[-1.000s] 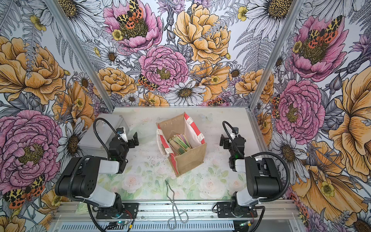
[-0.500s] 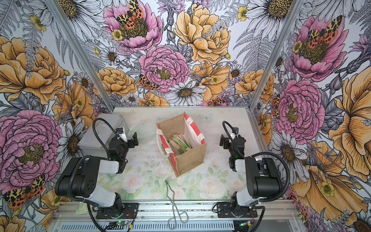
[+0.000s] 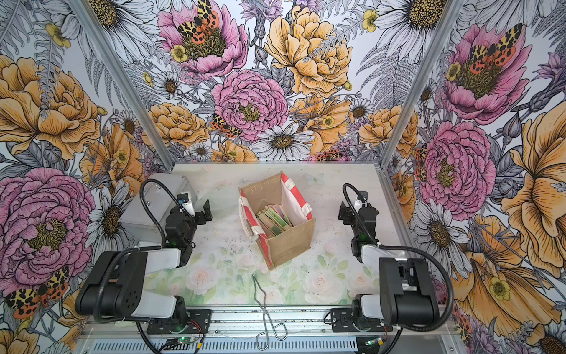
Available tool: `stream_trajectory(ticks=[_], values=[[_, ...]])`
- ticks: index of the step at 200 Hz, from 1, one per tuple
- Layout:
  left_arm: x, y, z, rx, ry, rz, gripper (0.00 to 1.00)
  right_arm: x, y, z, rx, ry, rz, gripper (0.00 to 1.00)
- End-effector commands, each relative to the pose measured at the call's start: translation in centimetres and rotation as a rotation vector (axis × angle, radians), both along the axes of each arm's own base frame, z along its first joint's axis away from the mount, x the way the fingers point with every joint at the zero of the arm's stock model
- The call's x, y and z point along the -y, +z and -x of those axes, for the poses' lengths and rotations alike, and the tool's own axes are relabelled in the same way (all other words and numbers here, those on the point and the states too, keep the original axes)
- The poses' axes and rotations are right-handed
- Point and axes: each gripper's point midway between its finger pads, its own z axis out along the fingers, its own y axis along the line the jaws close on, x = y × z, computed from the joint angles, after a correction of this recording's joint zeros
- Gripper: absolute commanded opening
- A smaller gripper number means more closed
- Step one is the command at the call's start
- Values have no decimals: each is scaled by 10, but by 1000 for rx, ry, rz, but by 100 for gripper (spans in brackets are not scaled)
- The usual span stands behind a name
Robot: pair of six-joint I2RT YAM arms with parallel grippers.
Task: Take out the folding fans from the tote bags
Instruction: Move the canvas bag to the center of the board.
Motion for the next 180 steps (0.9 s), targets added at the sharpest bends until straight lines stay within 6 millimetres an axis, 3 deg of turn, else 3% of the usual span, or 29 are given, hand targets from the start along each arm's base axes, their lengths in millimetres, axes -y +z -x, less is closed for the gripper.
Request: stream_trajectory(ticks=[1,21,34,64,95,112,148,180], values=[[-1,40,2,33,30,6,98,-2,47,7,11,-16,-53,95],[9,78,10,80,26,145,99,-7,73,21,-86,-11,-111,95],[26,91,15,53,-8,193,99,-15,79,30,-150,19,-153,95],[70,101,31,-92,-73,232,99,-41,64,56,-326,105,-273,93],[112,91,59,-298,-158,363,99,-68,35,84,-488,169,-358,90],[124,86,74,-368,-181,449,99,-82,24,95,-557,169,-387,90],[106,68,100,-485,-87,449,99,-100,-11,124,-749,139,-403,86],[99,32,99,-596,-32,441,99,-99,-37,131,-867,78,-324,86]])
